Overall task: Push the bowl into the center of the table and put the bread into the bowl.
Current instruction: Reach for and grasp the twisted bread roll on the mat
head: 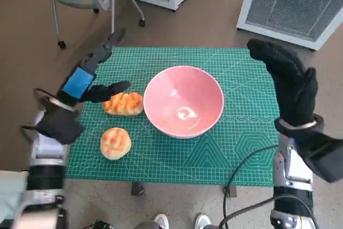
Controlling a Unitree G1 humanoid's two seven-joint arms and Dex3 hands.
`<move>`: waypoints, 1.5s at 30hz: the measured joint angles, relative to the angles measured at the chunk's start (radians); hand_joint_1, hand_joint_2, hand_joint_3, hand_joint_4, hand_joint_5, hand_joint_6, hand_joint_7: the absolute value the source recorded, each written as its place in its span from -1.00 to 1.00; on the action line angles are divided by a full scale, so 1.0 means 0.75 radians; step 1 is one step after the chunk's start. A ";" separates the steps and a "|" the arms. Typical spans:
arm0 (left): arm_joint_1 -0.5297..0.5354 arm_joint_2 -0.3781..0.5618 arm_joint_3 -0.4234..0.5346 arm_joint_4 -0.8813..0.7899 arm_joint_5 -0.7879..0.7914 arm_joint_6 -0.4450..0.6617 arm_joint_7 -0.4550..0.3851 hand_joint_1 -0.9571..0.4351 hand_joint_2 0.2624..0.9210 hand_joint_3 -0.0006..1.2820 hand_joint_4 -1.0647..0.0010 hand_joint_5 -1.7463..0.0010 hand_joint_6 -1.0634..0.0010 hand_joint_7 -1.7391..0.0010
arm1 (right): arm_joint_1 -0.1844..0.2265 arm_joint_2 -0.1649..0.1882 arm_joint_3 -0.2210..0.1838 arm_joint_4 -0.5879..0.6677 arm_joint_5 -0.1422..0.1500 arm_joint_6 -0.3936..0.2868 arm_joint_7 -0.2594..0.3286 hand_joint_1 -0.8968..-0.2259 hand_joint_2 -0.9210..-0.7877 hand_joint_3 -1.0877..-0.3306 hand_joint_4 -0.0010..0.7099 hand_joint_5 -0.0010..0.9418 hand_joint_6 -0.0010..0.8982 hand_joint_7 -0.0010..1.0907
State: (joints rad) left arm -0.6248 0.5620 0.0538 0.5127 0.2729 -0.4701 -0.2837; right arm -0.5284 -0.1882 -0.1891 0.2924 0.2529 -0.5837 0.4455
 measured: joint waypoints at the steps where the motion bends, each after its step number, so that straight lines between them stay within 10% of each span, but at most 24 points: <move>1: -0.006 0.016 -0.012 -0.001 0.017 0.037 -0.010 -0.28 0.65 -0.98 0.87 1.00 0.64 0.91 | 0.000 0.000 0.001 -0.003 0.002 0.002 0.000 -0.44 -1.00 -0.15 -0.65 -0.99 -1.00 -0.02; 15: -0.034 0.082 -0.239 -0.075 0.236 0.563 -0.209 0.06 0.30 -1.00 0.90 1.00 0.52 0.97 | 0.000 0.004 0.032 -0.005 0.010 0.011 -0.006 -0.46 -1.00 -0.24 -0.69 -1.00 -1.00 -0.07; 31: -0.284 0.007 -0.462 0.432 0.347 0.673 -0.226 0.14 0.31 -0.99 0.87 0.99 0.53 1.00 | -0.001 0.004 0.039 0.033 0.016 0.022 -0.028 -0.44 -1.00 -0.24 -0.68 -0.99 -1.00 0.01; 36: -0.331 -0.079 -0.527 0.634 0.384 0.615 -0.094 0.33 0.55 -0.96 0.39 0.97 0.13 0.96 | -0.001 0.006 0.044 0.033 0.026 0.031 -0.028 -0.41 -1.00 -0.23 -0.68 -0.99 -1.00 0.01; 39: -0.347 -0.113 -0.571 0.722 0.436 0.574 0.071 0.44 0.79 -0.98 0.01 0.68 -0.19 0.96 | -0.001 0.009 0.047 0.033 0.030 0.037 -0.028 -0.41 -1.00 -0.23 -0.67 -0.99 -1.00 0.01; 41: -0.350 -0.133 -0.609 0.785 0.479 0.534 0.184 0.66 0.89 -0.90 -0.08 0.12 -0.37 0.94 | -0.001 0.013 0.048 0.032 0.034 0.039 -0.027 -0.40 -1.00 -0.23 -0.67 -0.99 -1.00 0.01; 43: -0.363 -0.137 -0.637 0.824 0.504 0.492 0.263 0.49 0.96 -0.85 -0.18 -0.24 -0.18 0.22 | 0.000 0.014 0.048 0.032 0.039 0.041 -0.027 -0.40 -1.00 -0.23 -0.68 -0.99 -1.00 0.01; 45: -0.376 -0.137 -0.666 0.861 0.531 0.449 0.325 0.44 0.98 -0.86 -0.23 -0.33 -0.16 -0.02 | 0.000 0.016 0.051 0.029 0.041 0.041 -0.027 -0.39 -1.00 -0.23 -0.67 -0.99 -1.00 0.01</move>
State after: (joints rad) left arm -0.9071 0.4591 -0.4459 1.1588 0.6709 -0.1330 -0.0400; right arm -0.5285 -0.1760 -0.1511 0.3142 0.2835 -0.5526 0.4254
